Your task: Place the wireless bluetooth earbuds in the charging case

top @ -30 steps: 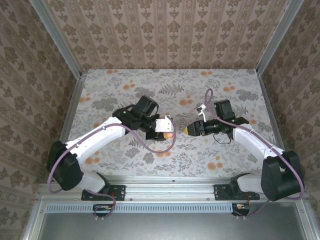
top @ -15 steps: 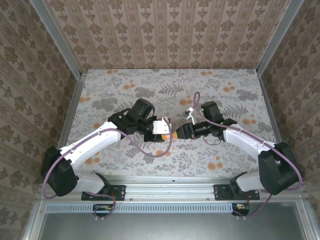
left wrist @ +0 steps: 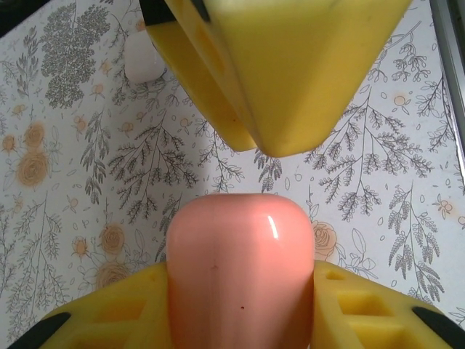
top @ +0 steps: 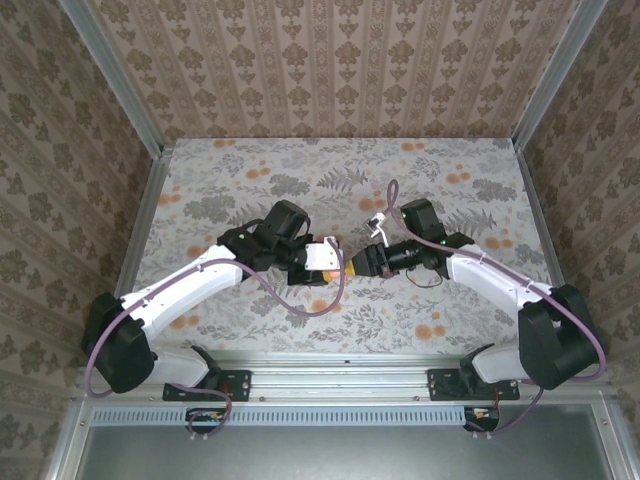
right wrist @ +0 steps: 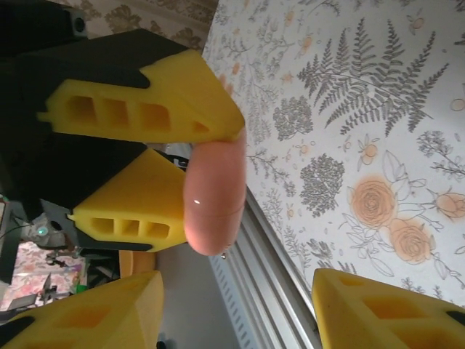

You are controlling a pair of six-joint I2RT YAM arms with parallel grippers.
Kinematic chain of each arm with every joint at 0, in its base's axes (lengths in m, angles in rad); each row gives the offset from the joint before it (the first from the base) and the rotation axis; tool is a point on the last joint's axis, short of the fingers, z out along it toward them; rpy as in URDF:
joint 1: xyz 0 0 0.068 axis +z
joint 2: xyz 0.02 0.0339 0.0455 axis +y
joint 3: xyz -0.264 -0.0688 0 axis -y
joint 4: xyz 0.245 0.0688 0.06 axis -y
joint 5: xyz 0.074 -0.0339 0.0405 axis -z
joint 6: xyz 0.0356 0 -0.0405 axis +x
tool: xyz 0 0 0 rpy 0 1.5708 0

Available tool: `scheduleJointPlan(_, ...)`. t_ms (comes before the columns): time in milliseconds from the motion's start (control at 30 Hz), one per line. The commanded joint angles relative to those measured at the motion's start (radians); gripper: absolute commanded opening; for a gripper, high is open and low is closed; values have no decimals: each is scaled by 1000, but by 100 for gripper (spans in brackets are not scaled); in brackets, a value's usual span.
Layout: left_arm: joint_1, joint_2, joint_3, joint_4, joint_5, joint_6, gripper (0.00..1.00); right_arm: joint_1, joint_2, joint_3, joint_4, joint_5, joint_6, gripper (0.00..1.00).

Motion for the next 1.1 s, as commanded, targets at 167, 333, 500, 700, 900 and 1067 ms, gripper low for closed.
scheduleJointPlan(167, -14, 2, -8, 23, 7, -23, 36, 17, 75, 61, 40, -74, 45, 57)
scheduleJointPlan(333, -17, -1, -8, 39, 17, -35, 36, 23, 110, 82, 48, -82, 45, 54)
scheduleJointPlan(500, -16, 0, -11, 47, 19, -36, 36, 35, 130, 98, 67, -104, 49, 46)
scheduleJointPlan(700, -17, 3, -12, 56, 5, -38, 37, 39, 127, 96, 52, -107, 22, 27)
scheduleJointPlan(900, 13, -16, -48, 130, 45, -99, 62, 33, 70, 90, 9, -47, -87, 22)
scheduleJointPlan(1067, 88, -75, -117, 271, 187, -203, 75, 4, -46, 53, 0, 1, -295, 24)
